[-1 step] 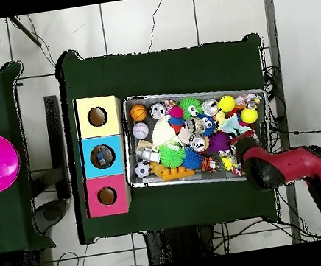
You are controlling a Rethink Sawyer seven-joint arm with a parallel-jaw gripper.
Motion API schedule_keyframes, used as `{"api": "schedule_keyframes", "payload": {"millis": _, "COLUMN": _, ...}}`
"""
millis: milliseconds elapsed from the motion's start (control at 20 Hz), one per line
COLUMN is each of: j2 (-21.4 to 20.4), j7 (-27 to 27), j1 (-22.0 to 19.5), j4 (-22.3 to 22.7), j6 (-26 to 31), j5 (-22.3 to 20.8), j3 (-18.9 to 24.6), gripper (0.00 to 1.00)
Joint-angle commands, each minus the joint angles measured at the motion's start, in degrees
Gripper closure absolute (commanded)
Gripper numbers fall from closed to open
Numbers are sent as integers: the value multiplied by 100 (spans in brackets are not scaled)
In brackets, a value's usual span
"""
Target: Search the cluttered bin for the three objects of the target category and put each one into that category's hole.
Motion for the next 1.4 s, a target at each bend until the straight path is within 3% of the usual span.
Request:
{"api": "schedule_keyframes", "payload": {"millis": 50, "j2": 459, "j7": 12, "j1": 182, "j4": -250, "j6": 25, "j5": -230, "j3": -370, "gripper": 100}}
{"api": "schedule_keyframes", "payload": {"millis": 450, "j2": 274, "j7": 190, "j1": 602, "j4": -258, "j6": -17, "j5": -251, "j3": -674, "gripper": 100}}
{"api": "schedule_keyframes", "payload": {"millis": 600, "j2": 81, "j7": 191, "j1": 746, "j4": -186, "j6": 172, "j5": -22, "j3": -623, "gripper": 100}}
{"api": "schedule_keyframes", "payload": {"millis": 850, "j2": -570, "j7": -267, "j1": 1320, "j4": -330, "j6": 2108, "j5": 1396, "j3": -335, "gripper": 100}}
{"api": "schedule_keyframes", "payload": {"millis": 950, "j2": -688, "j7": -408, "j1": 1585, "j4": -505, "j6": 2616, "j5": 1637, "j3": -392, "gripper": 100}}
{"api": "schedule_keyframes", "payload": {"millis": 1250, "j2": -687, "j7": -304, "j1": 1981, "j4": -894, "j6": 3348, "j5": 1995, "j3": -500, "gripper": 100}}
{"api": "schedule_keyframes", "payload": {"millis": 1400, "j2": -683, "j7": -251, "j1": 2026, "j4": -940, "j6": 3435, "j5": 2066, "j3": -499, "gripper": 100}}
